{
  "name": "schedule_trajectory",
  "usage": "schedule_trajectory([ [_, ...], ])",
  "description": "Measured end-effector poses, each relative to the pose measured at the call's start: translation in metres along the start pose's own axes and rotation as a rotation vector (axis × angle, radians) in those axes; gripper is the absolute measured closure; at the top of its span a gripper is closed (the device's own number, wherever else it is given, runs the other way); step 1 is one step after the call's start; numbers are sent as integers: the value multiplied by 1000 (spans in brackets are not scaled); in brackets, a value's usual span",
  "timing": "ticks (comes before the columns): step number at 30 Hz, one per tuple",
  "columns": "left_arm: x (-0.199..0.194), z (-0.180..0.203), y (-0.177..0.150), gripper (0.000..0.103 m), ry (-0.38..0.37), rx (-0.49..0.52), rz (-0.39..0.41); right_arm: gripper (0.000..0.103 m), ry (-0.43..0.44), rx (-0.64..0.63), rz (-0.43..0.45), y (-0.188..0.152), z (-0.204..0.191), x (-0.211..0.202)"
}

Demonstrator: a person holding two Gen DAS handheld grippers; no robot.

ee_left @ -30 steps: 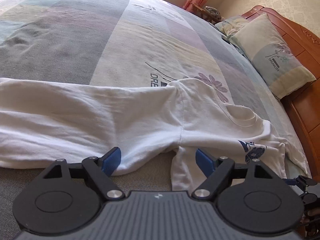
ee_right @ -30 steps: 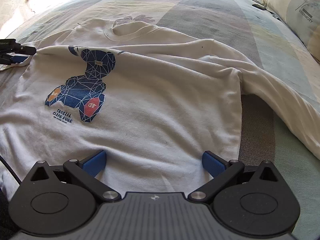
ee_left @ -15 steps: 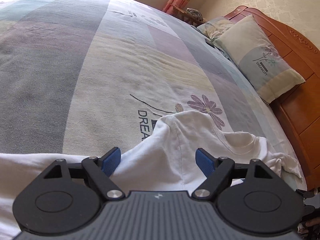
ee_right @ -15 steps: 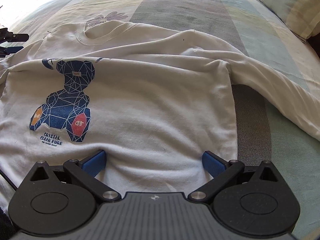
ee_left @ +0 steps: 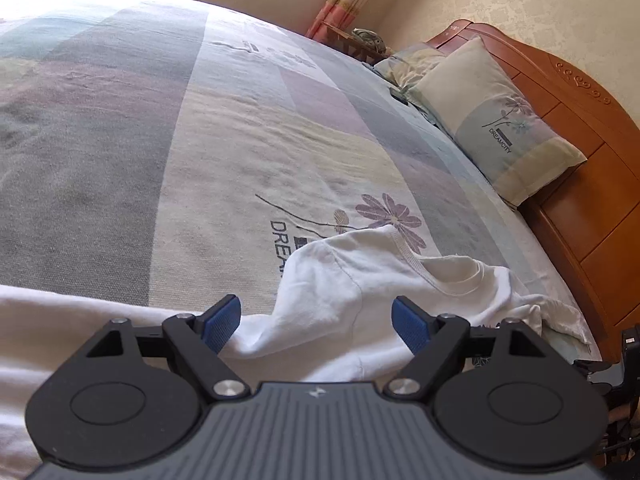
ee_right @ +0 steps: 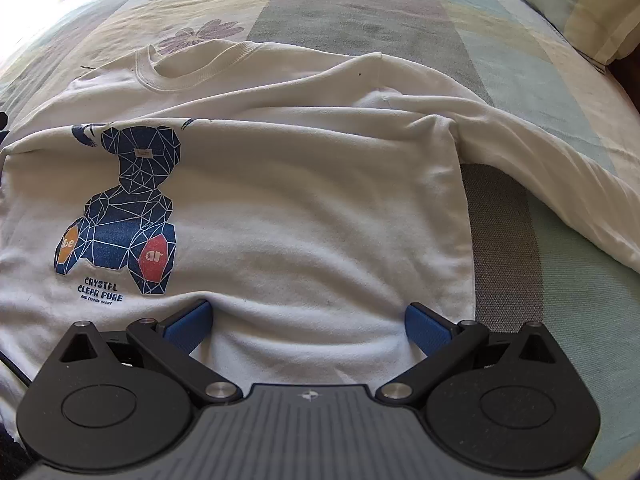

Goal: Fold clothes

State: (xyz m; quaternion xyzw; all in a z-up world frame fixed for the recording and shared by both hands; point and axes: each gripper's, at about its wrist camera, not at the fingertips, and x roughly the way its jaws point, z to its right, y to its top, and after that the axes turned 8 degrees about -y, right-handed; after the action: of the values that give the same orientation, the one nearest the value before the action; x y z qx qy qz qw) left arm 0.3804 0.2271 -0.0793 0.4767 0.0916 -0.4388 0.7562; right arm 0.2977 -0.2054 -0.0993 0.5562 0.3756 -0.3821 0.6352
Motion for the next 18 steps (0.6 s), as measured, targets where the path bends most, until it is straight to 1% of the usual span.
schedule_trajectory([
  [3, -4, -8, 17, 21, 23, 27, 24, 0, 1, 0, 1, 0, 0, 1],
  [6, 4, -19, 32, 21, 11, 3, 25, 0, 3, 0, 7, -1, 0, 1],
  [7, 8, -21, 34, 21, -14, -18, 18, 0, 3, 1, 8, -1, 0, 1],
  [9, 20, -24, 36, 21, -97, -64, -9, 0, 1, 1, 10, -1, 0, 0],
  [11, 34, -20, 34, 21, -125, -66, -40, 0, 1, 3, 13, -1, 0, 0],
  [13, 46, -16, 34, 21, -113, -41, -52, 0, 1, 5, 15, -1, 0, 0],
  [14, 52, -17, 35, 21, -124, -57, -55, 0, 1, 5, 15, -1, 0, 0],
  [16, 62, -23, 38, 21, -172, -117, -54, 0, 1, 5, 14, -1, 0, 0],
  [18, 72, -22, 41, 21, -210, -133, -60, 0, 2, 4, 11, -1, 0, 0],
])
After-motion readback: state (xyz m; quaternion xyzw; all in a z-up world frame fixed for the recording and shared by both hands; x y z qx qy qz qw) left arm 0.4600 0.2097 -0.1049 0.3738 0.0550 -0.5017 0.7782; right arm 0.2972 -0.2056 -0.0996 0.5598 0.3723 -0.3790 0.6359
